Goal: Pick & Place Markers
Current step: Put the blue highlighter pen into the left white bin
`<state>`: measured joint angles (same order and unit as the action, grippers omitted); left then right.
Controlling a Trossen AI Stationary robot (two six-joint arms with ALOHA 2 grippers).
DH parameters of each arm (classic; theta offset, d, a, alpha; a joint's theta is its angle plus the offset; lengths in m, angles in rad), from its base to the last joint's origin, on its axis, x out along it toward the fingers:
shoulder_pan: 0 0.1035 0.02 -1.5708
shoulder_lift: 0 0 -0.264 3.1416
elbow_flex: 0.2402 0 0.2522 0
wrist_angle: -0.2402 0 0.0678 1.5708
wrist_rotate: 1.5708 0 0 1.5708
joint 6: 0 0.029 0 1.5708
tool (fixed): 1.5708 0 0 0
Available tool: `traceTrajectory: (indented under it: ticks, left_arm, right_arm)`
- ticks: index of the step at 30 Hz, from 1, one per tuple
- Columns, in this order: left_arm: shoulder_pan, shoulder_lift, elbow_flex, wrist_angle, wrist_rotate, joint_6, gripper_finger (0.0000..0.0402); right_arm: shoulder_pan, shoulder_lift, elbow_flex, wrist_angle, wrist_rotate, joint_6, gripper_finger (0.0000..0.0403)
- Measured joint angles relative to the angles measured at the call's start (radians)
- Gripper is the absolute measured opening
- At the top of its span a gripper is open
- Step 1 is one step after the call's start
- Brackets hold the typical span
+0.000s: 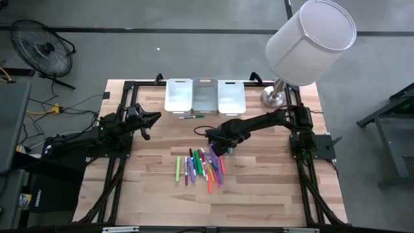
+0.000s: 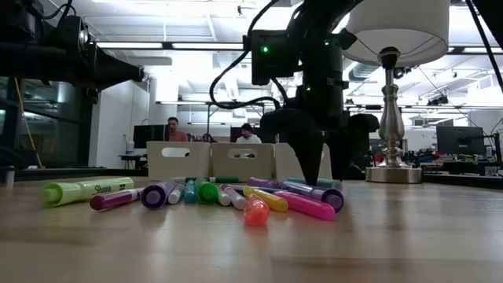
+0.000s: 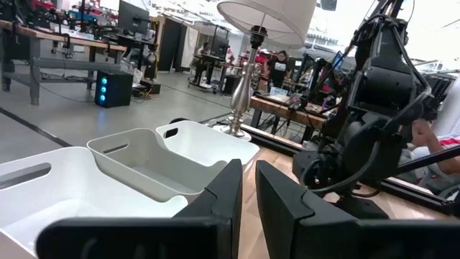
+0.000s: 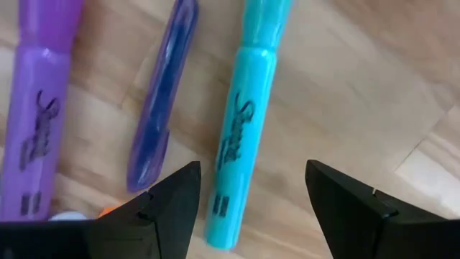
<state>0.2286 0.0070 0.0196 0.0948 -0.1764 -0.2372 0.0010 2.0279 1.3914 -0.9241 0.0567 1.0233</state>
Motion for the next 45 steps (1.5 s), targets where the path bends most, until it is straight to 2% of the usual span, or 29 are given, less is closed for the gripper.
traceTrajectory:
  ticks: [7,14,32,45]
  left_arm:
    - [0.000,0.000,0.000,0.000,0.001,0.000,0.0040]
    - [0.000,0.000,0.000,0.000,0.001,0.000,0.0040]
    - [0.000,0.000,0.000,0.000,0.000,0.000,0.0040]
    - [0.000,0.000,0.000,0.000,0.000,0.000,0.0040]
  right_arm:
    - [-0.022,0.059,0.005,0.042,-0.072,-0.052,0.0240]
    - [-0.022,0.068,0.004,0.040,-0.073,-0.056,0.0233]
    - [-0.020,0.069,0.004,0.054,-0.069,-0.090,0.0055]
    - [-0.018,0.032,-0.001,0.032,-0.057,-0.108,0.0054]
